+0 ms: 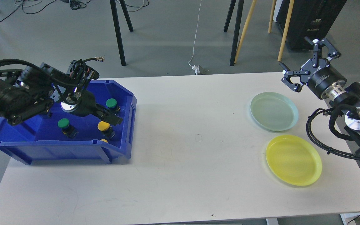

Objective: Pass button and place on color plate
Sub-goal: 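Reach the left gripper down into the blue bin toward a button, then close the left gripper on a small button in the bin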

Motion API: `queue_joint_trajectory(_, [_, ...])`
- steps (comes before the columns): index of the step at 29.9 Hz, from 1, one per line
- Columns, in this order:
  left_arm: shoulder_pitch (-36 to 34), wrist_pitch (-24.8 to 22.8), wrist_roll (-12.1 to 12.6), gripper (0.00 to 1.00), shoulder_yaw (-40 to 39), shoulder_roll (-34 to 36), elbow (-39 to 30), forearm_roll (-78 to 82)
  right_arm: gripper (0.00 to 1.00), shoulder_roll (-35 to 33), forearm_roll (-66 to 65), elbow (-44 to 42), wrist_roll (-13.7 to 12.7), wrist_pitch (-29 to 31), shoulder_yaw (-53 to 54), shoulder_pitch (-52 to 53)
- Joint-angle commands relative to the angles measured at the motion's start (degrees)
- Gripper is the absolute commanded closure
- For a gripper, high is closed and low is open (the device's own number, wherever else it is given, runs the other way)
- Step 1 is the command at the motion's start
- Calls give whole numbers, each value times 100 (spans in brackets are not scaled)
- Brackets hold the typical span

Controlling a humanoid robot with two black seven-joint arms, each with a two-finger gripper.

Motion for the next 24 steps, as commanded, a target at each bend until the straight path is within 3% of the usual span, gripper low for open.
queue_joint_trajectory(1, [174,0,0,1,1,-221,271,0,0,10,0,17,9,0,-13,-21])
queue_joint_trajectory(17, [482,0,0,5,291,-539,993,132,0,-51,0,360,18,0,14,-162])
queue_joint_trajectory(24, [482,0,0,30,300,-548,1002,140,0,-51,0,360,18,0,14,-171])
